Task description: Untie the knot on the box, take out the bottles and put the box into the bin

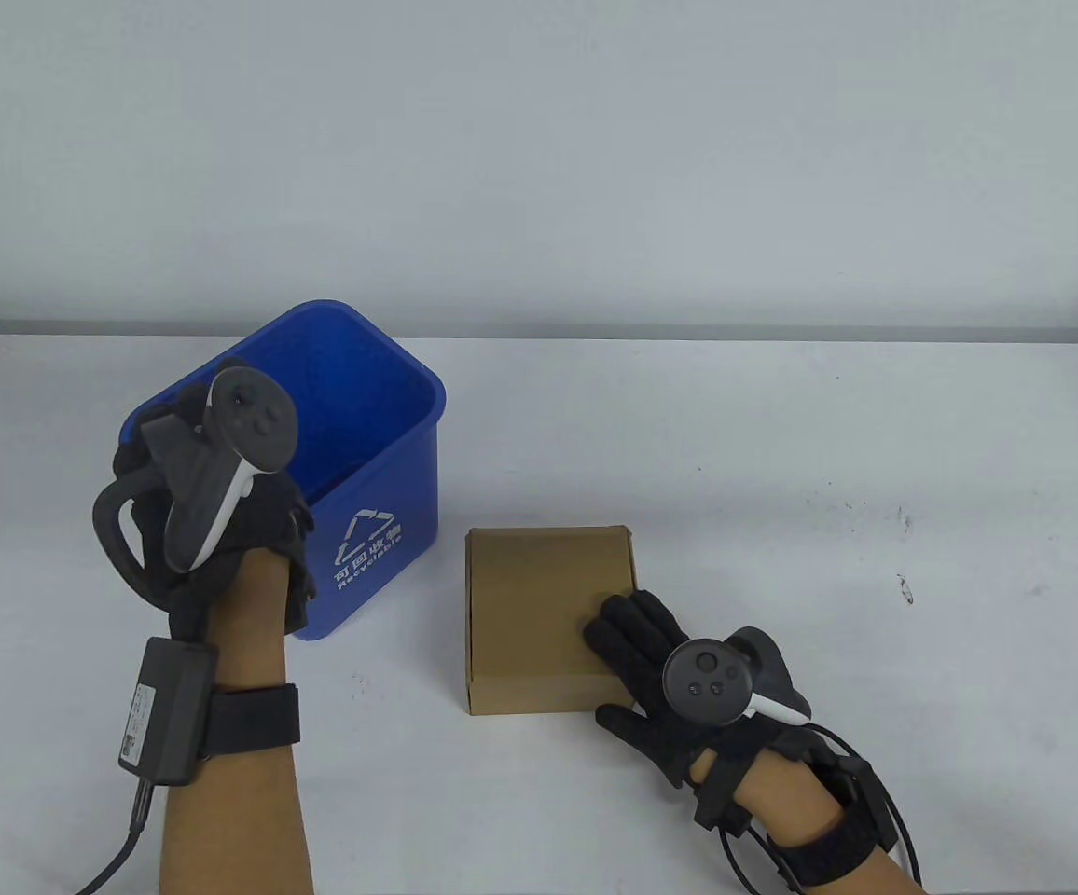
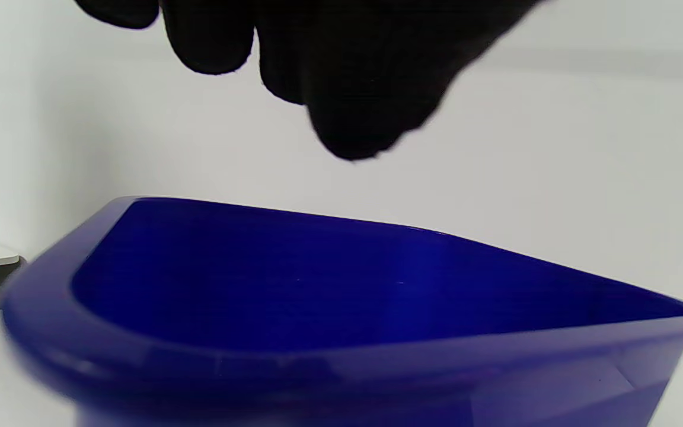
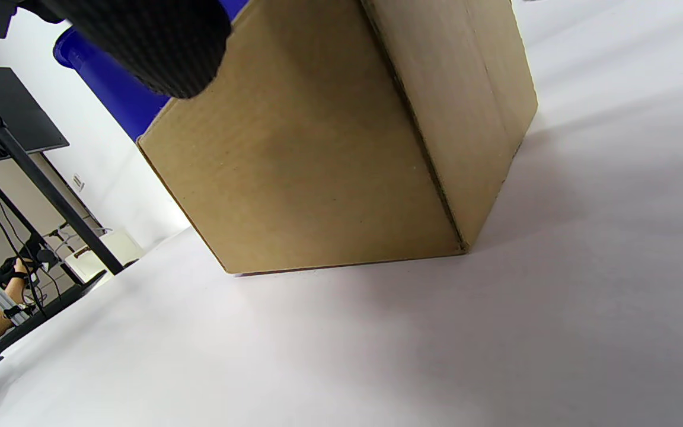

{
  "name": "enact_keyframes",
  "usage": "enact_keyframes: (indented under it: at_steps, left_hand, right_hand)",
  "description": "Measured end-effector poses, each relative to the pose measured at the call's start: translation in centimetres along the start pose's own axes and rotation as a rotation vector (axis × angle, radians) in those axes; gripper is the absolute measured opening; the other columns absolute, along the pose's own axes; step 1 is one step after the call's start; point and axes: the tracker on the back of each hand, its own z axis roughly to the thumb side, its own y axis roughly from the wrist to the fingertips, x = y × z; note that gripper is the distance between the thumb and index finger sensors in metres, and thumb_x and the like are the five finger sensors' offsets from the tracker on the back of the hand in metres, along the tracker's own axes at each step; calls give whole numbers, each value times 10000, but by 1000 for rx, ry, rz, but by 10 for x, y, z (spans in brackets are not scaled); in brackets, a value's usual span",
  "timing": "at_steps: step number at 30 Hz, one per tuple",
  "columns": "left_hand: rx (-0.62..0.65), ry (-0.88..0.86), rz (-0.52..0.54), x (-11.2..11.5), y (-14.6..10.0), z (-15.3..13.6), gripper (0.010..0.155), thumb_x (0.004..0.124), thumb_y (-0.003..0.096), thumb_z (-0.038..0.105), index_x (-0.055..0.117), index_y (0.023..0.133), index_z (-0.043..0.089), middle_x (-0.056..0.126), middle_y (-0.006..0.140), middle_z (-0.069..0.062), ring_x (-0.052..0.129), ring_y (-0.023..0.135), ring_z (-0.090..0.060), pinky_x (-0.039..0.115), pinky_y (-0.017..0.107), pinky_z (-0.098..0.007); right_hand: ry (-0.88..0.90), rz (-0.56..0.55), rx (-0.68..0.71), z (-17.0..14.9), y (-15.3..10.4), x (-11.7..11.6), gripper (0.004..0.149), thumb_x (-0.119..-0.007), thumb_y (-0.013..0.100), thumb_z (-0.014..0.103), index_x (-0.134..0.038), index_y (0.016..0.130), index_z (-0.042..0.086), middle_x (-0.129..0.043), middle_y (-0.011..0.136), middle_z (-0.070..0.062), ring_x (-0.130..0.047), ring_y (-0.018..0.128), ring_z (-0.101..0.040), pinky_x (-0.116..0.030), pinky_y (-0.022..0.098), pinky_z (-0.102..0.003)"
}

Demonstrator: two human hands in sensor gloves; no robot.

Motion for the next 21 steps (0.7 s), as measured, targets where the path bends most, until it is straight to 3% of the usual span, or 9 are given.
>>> enact_keyframes:
  at_steps: [5, 12, 18, 21]
  left_hand:
    - [36, -42, 36, -2, -6, 2, 773, 877, 470, 299, 472, 1126, 249, 560, 1112, -114, 518, 1021, -494, 446, 726, -685]
    - [257, -146, 66, 9, -42, 26, 696, 861, 477, 348, 581, 1103, 227, 524, 1124, -124, 481, 1029, -502, 424, 728, -688]
    - [463, -205, 103, 50, -94, 44, 602, 868, 472, 380, 732, 1031, 204, 562, 1115, -114, 487, 1032, -498, 434, 729, -681]
    - [496, -263, 49, 82, -110, 44, 599, 866, 474, 384, 747, 1028, 189, 584, 1109, -118, 497, 1029, -501, 440, 727, -682]
  right_hand:
    - [-1, 0, 0, 0, 0, 0, 755, -649, 512, 466, -212, 1072, 210, -19, 1101, -6, 12, 996, -369, -332, 667, -689]
    - [-2, 0, 0, 0, 0, 0, 754, -648, 512, 466, -213, 1072, 210, -19, 1101, -8, 12, 996, -370, -332, 666, -689]
    - [-2, 0, -1, 0, 0, 0, 751, -649, 512, 464, -216, 1072, 213, -21, 1102, -5, 9, 997, -370, -332, 666, -690]
    - [0, 0, 0, -1, 0, 0, 749, -650, 513, 461, -218, 1073, 215, -22, 1102, -3, 7, 998, -367, -333, 666, -689]
